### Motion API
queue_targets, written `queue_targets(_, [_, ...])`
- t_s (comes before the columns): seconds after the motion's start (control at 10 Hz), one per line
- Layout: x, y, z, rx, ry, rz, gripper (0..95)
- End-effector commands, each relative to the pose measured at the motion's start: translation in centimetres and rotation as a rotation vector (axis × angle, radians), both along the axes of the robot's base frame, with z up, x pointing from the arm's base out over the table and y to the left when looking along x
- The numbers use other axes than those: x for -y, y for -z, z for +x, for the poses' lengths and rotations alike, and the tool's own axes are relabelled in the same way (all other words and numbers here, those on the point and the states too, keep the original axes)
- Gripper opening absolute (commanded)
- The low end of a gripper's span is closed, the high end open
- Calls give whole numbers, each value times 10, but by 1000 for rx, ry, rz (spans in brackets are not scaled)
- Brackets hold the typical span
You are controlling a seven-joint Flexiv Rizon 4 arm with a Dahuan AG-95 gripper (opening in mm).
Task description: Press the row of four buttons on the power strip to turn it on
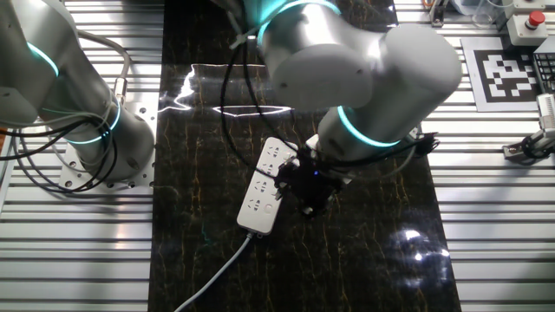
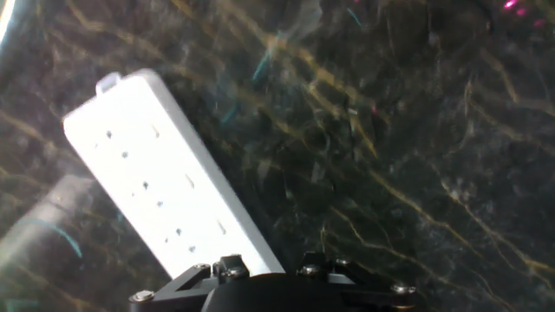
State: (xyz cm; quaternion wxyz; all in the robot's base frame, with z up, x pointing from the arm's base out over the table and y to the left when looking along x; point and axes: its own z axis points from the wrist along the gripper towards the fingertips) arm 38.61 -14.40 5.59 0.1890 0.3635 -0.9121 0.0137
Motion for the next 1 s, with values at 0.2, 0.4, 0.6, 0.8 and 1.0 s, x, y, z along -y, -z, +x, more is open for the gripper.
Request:
queue_targets(0.2, [-3,2,-1,0,-9,3,380])
queue_targets(0.4, [-3,3,-1,-2,-13,5,380])
queue_targets(0.6, [-3,5,-3,-1,-13,6,380])
queue_targets(0.8, [-3,9,-7,0,-12,9,380])
queue_targets(1.0, [-7,13,-11,1,-3,10,380])
